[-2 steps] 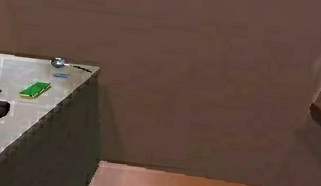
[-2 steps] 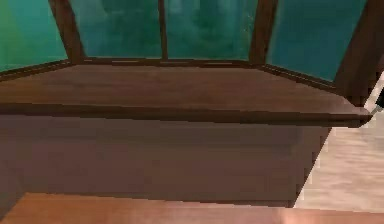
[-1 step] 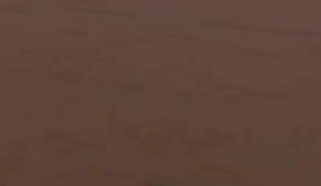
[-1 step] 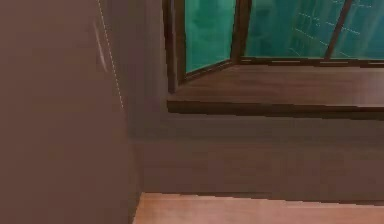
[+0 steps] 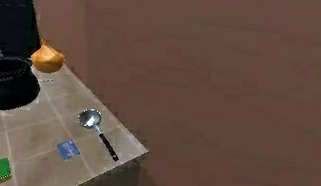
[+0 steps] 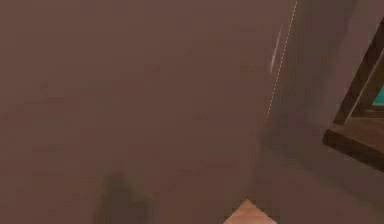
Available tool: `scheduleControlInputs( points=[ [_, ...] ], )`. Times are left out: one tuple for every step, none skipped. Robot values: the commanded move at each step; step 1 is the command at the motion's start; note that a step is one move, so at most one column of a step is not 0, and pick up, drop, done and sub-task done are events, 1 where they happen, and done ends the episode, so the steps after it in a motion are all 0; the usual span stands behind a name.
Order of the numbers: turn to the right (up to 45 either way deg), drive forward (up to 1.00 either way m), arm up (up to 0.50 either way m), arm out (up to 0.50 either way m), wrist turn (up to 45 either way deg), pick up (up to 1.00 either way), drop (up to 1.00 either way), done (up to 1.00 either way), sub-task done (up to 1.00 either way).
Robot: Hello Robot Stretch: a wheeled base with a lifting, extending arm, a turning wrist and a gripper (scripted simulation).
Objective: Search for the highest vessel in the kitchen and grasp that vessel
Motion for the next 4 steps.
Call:
scheduleControlInputs(
  points=[
    [-45.0, 0.0, 0.0, 0.0, 0.0, 0.0, 0.0, 0.0, 0.0],
    [-45.0, 0.0, 0.0, 0.0, 0.0, 0.0, 0.0, 0.0, 0.0],
    [-27.0, 0.0, 0.0, 0.0, 0.0, 0.0, 0.0, 0.0, 0.0],
    [0.0, 0.65, 0.0, 0.0, 0.0, 0.0, 0.0, 0.0, 0.0]
  ],
)
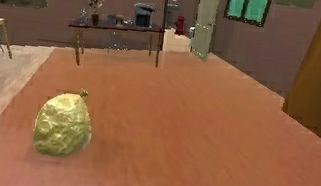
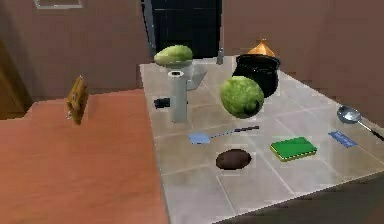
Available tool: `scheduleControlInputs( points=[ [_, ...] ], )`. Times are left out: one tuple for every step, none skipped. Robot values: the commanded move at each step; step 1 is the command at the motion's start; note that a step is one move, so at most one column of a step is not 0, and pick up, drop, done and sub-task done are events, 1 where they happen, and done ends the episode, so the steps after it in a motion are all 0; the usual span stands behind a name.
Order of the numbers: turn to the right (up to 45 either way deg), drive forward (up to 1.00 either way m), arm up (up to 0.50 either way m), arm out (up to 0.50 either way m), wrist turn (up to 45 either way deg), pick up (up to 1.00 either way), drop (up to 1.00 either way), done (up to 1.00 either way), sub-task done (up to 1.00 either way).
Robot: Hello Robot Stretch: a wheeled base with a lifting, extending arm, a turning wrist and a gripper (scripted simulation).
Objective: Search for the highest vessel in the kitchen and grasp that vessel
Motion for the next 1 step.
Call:
scheduleControlInputs(
  points=[
    [30.0, 0.0, 0.0, 0.0, 0.0, 0.0, 0.0, 0.0, 0.0]
  ],
)
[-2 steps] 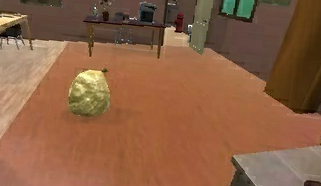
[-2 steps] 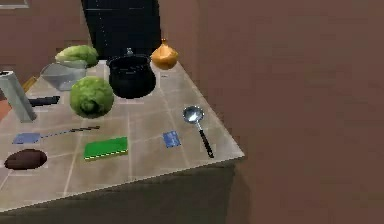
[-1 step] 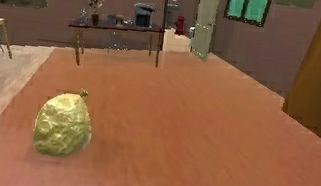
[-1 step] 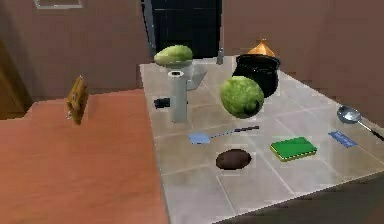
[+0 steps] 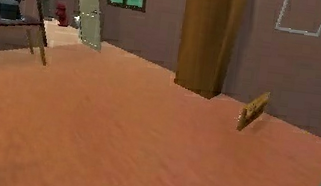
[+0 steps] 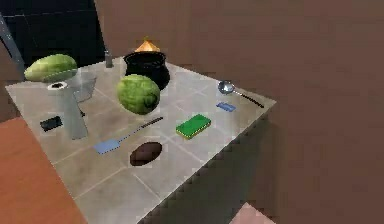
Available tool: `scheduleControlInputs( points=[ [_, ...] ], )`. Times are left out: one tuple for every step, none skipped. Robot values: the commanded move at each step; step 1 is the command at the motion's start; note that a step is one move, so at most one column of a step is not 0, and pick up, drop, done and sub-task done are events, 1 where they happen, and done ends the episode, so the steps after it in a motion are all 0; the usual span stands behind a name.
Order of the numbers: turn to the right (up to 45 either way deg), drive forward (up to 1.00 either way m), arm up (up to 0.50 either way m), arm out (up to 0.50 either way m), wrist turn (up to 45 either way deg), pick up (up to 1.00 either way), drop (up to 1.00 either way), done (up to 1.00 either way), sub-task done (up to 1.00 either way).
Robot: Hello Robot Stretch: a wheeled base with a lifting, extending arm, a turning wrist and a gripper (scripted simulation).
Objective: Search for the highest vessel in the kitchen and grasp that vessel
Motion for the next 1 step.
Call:
scheduleControlInputs(
  points=[
    [0.0, 0.2, 0.0, 0.0, 0.0, 0.0, 0.0, 0.0, 0.0]
  ],
)
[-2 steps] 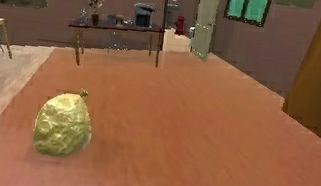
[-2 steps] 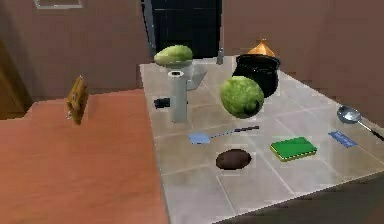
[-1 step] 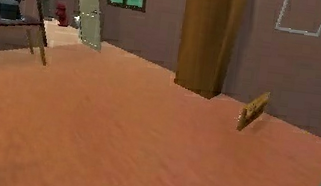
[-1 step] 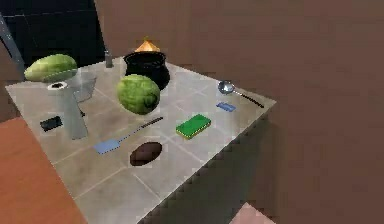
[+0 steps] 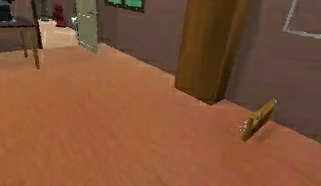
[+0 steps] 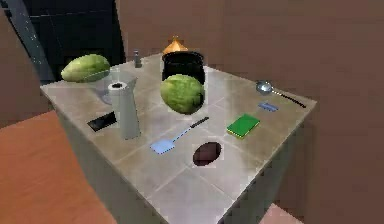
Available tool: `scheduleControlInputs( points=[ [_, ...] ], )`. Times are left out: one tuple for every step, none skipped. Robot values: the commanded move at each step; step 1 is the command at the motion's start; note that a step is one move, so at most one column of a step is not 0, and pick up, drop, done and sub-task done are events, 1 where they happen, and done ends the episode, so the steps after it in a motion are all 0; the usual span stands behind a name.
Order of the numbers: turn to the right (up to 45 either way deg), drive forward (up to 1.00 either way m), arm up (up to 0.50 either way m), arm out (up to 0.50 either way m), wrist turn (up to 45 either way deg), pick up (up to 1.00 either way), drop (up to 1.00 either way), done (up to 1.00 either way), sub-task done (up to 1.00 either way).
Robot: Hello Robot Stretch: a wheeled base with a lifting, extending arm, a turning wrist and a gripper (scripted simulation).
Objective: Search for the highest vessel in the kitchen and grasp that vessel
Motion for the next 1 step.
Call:
scheduleControlInputs(
  points=[
    [39.0, 0.0, 0.0, 0.0, 0.0, 0.0, 0.0, 0.0, 0.0]
  ],
)
